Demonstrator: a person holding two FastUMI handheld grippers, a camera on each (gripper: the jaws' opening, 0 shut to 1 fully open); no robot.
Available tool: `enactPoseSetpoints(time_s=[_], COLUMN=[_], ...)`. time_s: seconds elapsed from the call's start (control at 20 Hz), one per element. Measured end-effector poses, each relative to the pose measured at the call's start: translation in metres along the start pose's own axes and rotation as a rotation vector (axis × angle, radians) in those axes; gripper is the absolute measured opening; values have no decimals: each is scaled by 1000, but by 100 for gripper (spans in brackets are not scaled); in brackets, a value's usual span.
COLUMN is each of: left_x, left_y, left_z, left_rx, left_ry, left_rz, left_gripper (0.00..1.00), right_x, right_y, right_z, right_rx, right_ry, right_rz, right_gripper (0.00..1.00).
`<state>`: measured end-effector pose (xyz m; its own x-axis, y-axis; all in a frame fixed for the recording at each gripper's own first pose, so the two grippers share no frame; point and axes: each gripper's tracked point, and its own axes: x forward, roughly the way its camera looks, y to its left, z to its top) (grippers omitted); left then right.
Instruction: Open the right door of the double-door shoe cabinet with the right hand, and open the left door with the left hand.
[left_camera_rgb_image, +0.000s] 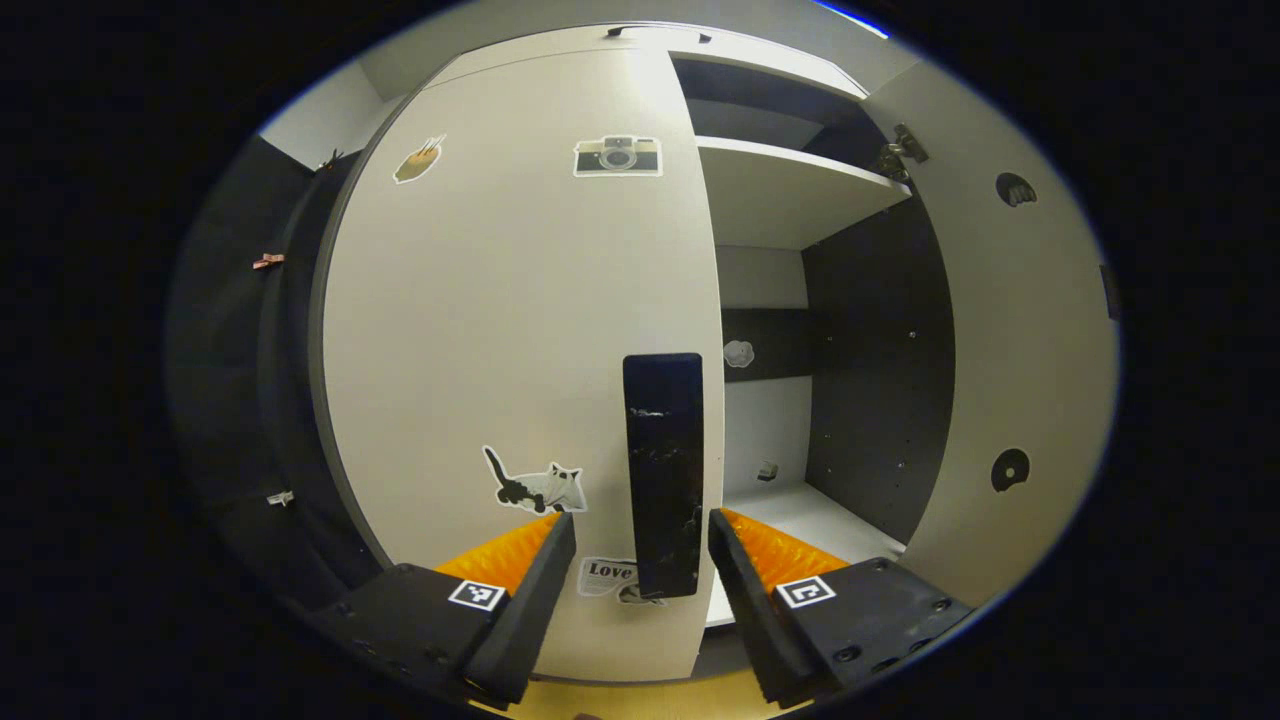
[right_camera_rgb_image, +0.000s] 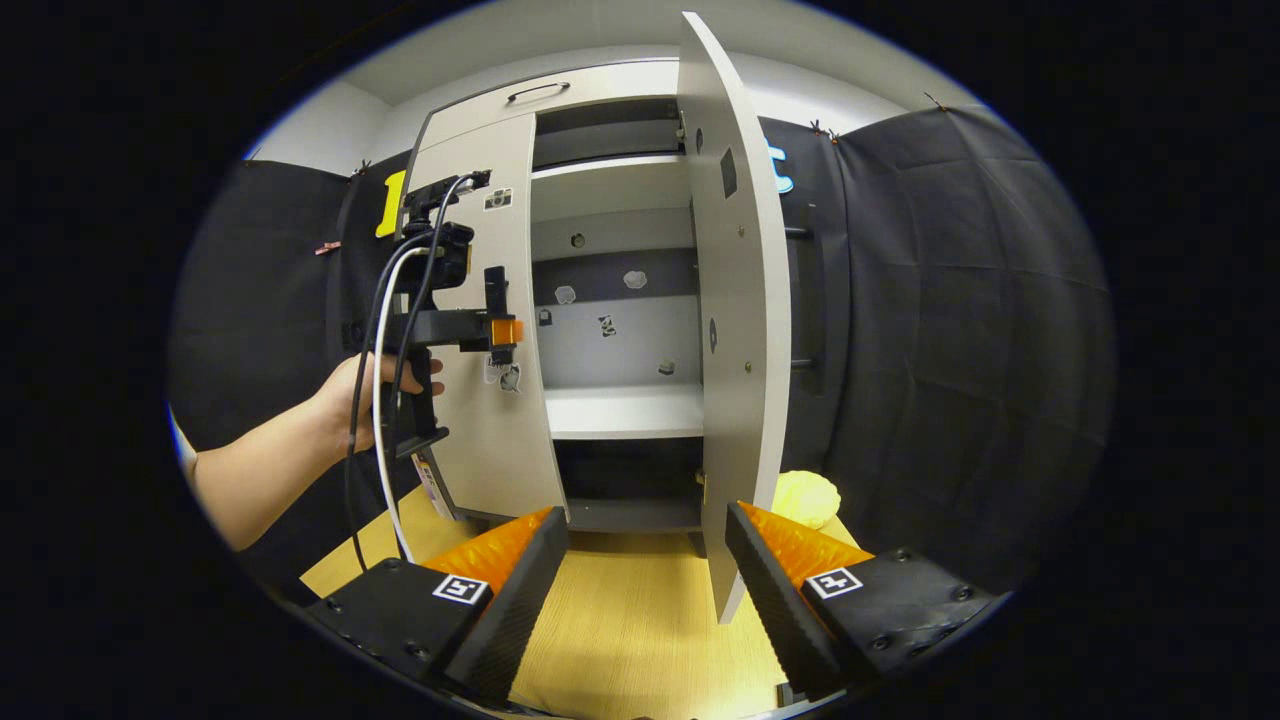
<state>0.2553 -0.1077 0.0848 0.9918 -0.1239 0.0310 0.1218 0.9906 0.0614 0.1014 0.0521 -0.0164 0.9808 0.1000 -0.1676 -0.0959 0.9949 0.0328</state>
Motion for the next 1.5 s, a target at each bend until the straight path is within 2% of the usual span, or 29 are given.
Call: enactPoseSetpoints(time_s=[0.25, 0.3, 0.35, 0.4, 0.5, 0.75, 0.8, 0.9, 1.45, 1.5], left_x=[8, 8, 8, 7, 9, 9, 8, 8, -10, -14], left_y=[-2, -3, -6, -11, -10, -10, -10, -10, -6, -5], left_z=[14, 15, 15, 16, 15, 11, 12, 11, 10, 12], left_rx=[-69, -78, -81, -84, -55, -24, -30, -30, -49, -50], left_ry=[-18, -15, -12, -12, -4, -20, -22, -20, 14, 11], left_rz=[1, -2, -17, -36, -17, -22, -20, -20, -4, -4], left_gripper=[67, 57, 56, 49, 35, 31, 23, 13, 11, 11], right_x=[1, 2, 3, 4, 4, 3, 4, 3, 10, 9], right_y=[-4, -4, -4, -4, -5, -7, -5, -5, -3, -4], right_z=[-4, -4, -4, -4, -4, -10, -10, -11, -8, -8], right_rx=[5, 6, 7, 10, 16, 16, 20, 20, -4, -35], right_ry=[16, 14, 12, 11, 8, 34, 37, 37, 29, 27], right_rz=[-7, -8, -8, -8, -4, -4, -1, 1, 4, -4], right_gripper=[99, 99, 99, 99, 99, 99, 99, 99, 99, 99])
